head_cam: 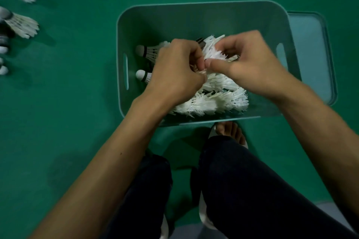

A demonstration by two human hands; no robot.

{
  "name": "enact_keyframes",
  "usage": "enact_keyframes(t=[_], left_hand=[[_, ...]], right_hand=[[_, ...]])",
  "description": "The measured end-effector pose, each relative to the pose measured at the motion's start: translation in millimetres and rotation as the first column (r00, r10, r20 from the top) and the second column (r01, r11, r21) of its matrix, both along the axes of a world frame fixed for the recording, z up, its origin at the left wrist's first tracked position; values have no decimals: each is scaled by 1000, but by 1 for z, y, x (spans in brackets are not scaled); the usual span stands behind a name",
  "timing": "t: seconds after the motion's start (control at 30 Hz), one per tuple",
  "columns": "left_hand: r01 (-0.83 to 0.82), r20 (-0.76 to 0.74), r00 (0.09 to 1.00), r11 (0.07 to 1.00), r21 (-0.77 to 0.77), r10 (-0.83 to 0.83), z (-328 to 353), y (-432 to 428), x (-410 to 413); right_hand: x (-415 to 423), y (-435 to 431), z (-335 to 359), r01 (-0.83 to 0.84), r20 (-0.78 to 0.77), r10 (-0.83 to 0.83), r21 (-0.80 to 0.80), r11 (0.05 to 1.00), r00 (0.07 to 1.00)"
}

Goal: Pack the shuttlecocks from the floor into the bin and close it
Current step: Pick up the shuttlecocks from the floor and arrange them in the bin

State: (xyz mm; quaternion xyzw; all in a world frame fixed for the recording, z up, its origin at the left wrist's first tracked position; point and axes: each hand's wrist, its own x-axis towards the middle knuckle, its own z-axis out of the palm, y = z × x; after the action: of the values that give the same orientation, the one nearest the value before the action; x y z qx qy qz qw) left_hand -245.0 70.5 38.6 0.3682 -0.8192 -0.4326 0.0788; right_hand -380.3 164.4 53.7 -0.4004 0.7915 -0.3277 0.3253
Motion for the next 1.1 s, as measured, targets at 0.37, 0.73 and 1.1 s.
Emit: enact_keyframes(t=[0.37, 0.73, 1.1], left_hand=[[423, 643, 760, 819, -387, -89, -22, -26, 6], [385, 638, 766, 849, -363, -75, -35, -34, 0], [274, 469, 881, 881, -387, -68, -44, -36, 9]], right_hand=[[-6, 3, -21, 401, -281, -329, 255, 880, 901], [-14, -23, -40, 423, 303, -574, 440, 793, 761], [-13, -23, -49, 338, 482, -607, 534, 775, 631]])
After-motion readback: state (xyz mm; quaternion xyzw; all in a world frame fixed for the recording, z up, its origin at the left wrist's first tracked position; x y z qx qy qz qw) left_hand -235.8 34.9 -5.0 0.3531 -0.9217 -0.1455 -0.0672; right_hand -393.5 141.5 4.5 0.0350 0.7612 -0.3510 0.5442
